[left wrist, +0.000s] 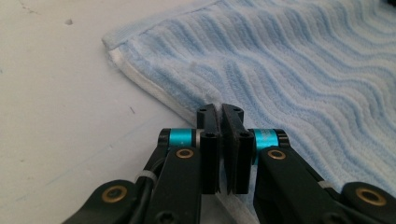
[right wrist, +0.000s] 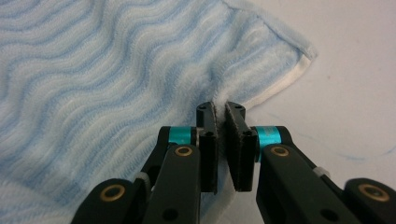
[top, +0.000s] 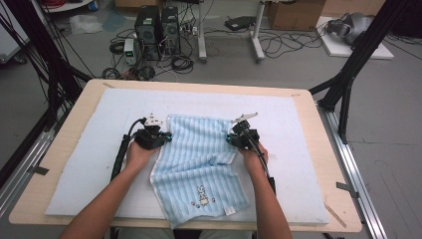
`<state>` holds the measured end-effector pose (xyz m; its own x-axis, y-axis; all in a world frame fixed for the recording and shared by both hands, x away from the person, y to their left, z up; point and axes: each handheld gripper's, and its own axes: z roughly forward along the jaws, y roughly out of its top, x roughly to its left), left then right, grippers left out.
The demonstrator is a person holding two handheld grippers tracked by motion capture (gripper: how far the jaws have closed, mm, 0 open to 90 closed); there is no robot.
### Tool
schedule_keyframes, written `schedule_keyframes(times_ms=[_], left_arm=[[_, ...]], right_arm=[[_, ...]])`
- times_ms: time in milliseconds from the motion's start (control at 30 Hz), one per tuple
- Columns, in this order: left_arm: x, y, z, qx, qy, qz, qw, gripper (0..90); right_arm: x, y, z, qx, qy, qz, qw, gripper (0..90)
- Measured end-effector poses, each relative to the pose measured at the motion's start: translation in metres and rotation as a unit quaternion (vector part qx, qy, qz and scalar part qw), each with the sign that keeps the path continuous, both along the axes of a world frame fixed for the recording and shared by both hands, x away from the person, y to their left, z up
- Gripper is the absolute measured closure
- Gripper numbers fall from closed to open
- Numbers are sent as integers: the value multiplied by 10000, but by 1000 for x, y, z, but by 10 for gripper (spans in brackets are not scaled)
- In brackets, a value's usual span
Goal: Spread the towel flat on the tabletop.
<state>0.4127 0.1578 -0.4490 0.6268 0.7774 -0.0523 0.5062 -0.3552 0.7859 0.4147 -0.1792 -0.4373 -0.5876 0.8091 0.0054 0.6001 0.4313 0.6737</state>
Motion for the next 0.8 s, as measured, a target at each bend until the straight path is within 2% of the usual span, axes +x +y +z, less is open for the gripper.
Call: schedule_keyframes(times_ms=[33, 67, 100, 300, 333, 367, 467, 567, 600, 667, 733, 800], left_arm=[[4, 0, 0, -32, 24, 68, 10000, 858], [7, 0, -1, -68, -41, 164, 9998, 859], [12, 0, -1, -94, 34, 214, 9997, 859], [41, -4, 3, 14, 1, 365, 9993, 861], [45, -4, 3, -14, -58, 404, 9992, 860], [49, -4, 4, -15, -32, 433, 9991, 860], [57, -5, 6, 46, -211, 413, 9989, 859], [59, -3, 7, -91, -315, 479, 9983, 842], [58, -3, 7, -85, -315, 510, 9982, 806], [58, 1, 9, -122, -221, 611, 9978, 632], [55, 5, 12, -192, -172, 636, 9976, 579], [51, 8, 14, -243, 22, 545, 9982, 517]], right_arm=[[2, 0, -1, 64, 23, -23, 10000, 844], [4, -1, -1, 115, 22, -47, 9999, 844], [7, -1, -1, 124, 22, -81, 9999, 846], [26, 6, 2, -98, -76, -275, 9995, 847], [30, 8, 2, -136, -92, -307, 9994, 847], [33, 9, 3, -179, -125, -344, 9992, 847], [42, 11, 4, -128, -216, -562, 9981, 847], [49, 13, 2, -120, -341, -792, 9962, 849], [51, 15, 2, -130, -326, -833, 9959, 849], [52, 19, 2, -154, -373, -816, 9959, 833], [51, 21, 3, -130, -440, -779, 9959, 773], [49, 20, 6, 10, -462, -737, 9962, 714]])
